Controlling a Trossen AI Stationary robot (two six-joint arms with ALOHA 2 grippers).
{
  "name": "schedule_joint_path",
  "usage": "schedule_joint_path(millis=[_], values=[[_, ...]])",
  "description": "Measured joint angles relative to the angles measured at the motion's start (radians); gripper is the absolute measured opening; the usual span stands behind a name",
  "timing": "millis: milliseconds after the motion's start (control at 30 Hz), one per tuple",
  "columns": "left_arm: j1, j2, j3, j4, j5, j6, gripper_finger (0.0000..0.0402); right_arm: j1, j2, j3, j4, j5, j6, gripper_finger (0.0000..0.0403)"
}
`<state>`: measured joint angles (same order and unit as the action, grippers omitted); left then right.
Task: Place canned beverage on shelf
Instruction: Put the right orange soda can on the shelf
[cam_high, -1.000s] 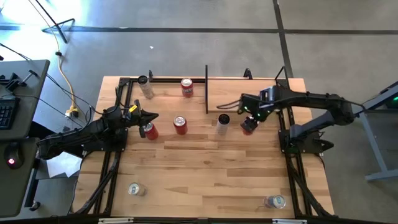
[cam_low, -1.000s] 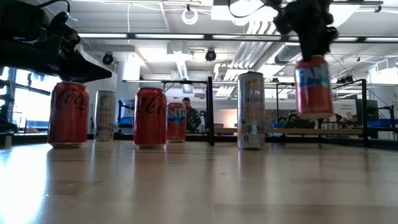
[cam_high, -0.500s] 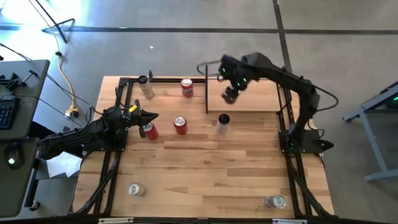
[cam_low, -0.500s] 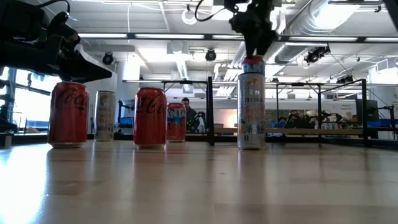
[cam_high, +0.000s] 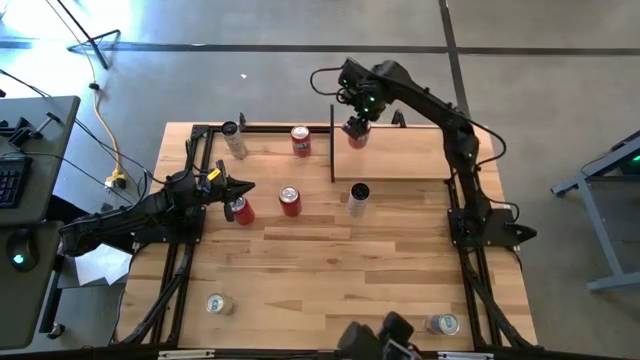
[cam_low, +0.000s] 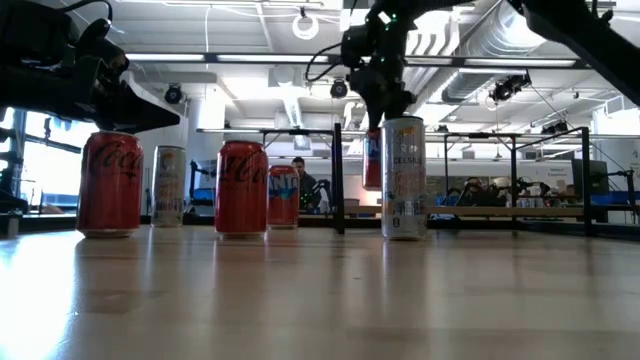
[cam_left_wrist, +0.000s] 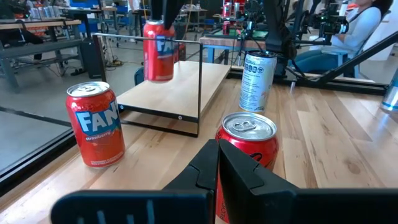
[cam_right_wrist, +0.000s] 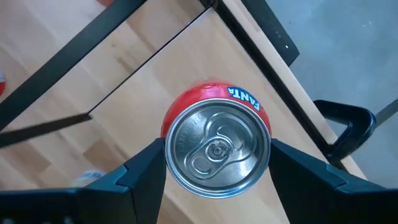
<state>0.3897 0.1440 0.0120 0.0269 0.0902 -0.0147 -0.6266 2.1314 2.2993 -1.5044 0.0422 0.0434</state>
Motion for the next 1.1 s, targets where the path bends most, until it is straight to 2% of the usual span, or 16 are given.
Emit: schedule_joint_path(millis=[367, 833, 1100], values=[[0.0, 0.0, 0.0, 0.0, 0.0, 0.0, 0.0005, -0.043, 0.072, 0.006, 0.066, -0.03, -0.025, 0.0241], [0.0, 0.0, 0.0, 0.0, 0.0, 0.0, 0.0005, -0.048, 0.074, 0.002, 0.114, -0.036, -0.063, 0.0242], [0.0, 0.0, 0.0, 0.0, 0.0, 0.0, 0.0005, -0.036, 0.074, 0.003, 0.14, -0.035, -0.095, 0.0288]])
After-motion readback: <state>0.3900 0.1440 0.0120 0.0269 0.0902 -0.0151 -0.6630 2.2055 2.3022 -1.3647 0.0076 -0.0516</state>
